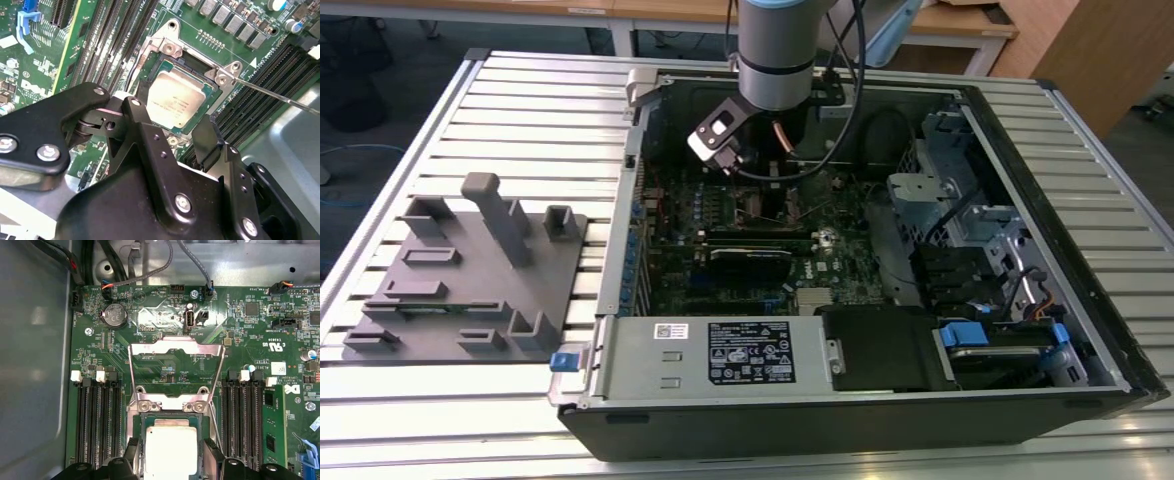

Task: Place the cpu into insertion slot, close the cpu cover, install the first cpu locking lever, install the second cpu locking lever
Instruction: 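Place the cpu into insertion slot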

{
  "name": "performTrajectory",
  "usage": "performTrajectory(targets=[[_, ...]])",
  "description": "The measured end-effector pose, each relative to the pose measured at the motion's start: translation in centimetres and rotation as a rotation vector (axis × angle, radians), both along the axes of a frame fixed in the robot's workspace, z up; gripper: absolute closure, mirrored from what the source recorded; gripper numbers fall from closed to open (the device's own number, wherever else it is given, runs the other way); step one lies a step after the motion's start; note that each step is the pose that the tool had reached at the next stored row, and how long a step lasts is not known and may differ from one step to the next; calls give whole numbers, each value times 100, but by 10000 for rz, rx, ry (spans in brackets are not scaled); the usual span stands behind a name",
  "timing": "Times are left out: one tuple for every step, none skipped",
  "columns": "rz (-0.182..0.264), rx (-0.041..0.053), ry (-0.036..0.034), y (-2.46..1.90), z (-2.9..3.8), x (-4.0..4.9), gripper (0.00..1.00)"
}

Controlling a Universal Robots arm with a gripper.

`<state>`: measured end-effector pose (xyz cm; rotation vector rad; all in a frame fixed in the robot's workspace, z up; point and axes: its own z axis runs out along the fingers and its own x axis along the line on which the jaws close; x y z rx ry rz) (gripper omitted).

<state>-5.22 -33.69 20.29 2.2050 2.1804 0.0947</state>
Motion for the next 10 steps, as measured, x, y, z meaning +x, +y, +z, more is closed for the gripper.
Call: performTrajectory(targets=[[0,0,0,0,2,0,38],[0,0,0,0,2,0,38],[0,0,0,0,3,0,38],[0,-6,4,-1,9,-1,38],[0,-4,3,-1,17,0,38],[1,-1,1,0,24,0,38],[0,-1,1,0,28,0,38],[0,1,-1,0,27,0,38],[1,2,-1,0,27,0,38],[0,2,-1,0,27,0,38]])
